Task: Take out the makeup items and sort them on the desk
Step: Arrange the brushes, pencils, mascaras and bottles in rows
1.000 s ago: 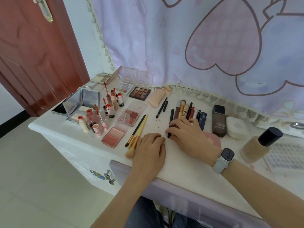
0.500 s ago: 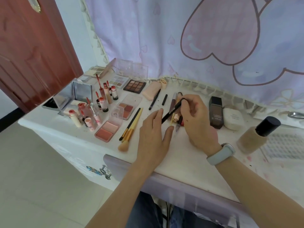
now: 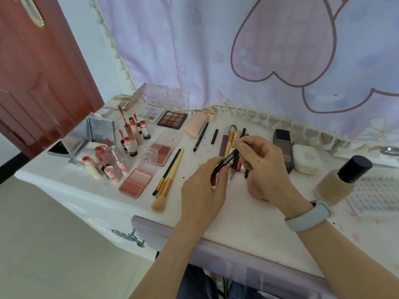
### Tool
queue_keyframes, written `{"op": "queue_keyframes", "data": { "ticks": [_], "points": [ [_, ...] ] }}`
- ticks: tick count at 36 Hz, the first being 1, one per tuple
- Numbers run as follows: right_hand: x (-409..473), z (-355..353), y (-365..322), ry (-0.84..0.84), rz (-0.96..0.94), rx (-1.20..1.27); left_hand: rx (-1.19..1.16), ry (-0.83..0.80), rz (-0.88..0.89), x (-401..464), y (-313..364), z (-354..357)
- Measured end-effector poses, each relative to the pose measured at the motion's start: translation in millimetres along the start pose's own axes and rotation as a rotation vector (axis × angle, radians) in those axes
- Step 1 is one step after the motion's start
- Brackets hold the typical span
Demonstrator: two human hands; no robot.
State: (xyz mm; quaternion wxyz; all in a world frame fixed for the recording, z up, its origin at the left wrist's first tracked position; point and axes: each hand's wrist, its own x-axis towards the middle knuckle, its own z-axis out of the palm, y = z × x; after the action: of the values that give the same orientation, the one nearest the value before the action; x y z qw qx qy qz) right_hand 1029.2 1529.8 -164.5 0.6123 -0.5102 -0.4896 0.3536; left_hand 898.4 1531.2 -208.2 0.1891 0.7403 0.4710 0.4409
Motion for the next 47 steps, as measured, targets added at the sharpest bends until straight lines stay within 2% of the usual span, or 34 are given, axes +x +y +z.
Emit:
{"op": "queue_keyframes", "data": {
  "ticks": [3, 7, 12, 17, 22, 28, 34, 39, 42, 47],
  "points": [
    [10, -7, -5, 0.13, -0.026, 0.012, -0.027, -0.081, -0.118, -1, -1, 2],
    [23, -13, -7, 0.276, -0.098, -0.052, -0.125, -0.083, -0.248, 0, -6, 3],
    [36, -2, 10, 0.209, -0.152, -0.554, -0.204, -0.002, -0.278, 1, -7, 2],
    [46, 11, 28, 0.037, -0.259, -1.043, -0.305, 0.088, -0.36, 5, -11, -4],
    [47, 24, 33, -0.086, -0.301, -1.311, -0.274, 0.087, -0.364, 5, -12, -5],
    [51, 26, 36, -0.271, -0.287, -1.267, -0.306, -0.012, -0.374, 4, -9, -5],
    [57, 8, 26, -0.249, -0.183, -1.216, -0.188, -0.117, -0.303, 6, -10, -2],
    [57, -7, 29, -0.313, -0.091, -1.227, -0.15, -0.023, -0.28, 39, -4, -1],
    [54, -11, 33, -0.302, -0.094, -1.228, -0.078, -0.028, -0.331, 69, -1, 7],
    [49, -15, 39, -0.194, -0.129, -1.174, 0.218, -0.077, -0.328, 105, -2, 23]
  ]
}}
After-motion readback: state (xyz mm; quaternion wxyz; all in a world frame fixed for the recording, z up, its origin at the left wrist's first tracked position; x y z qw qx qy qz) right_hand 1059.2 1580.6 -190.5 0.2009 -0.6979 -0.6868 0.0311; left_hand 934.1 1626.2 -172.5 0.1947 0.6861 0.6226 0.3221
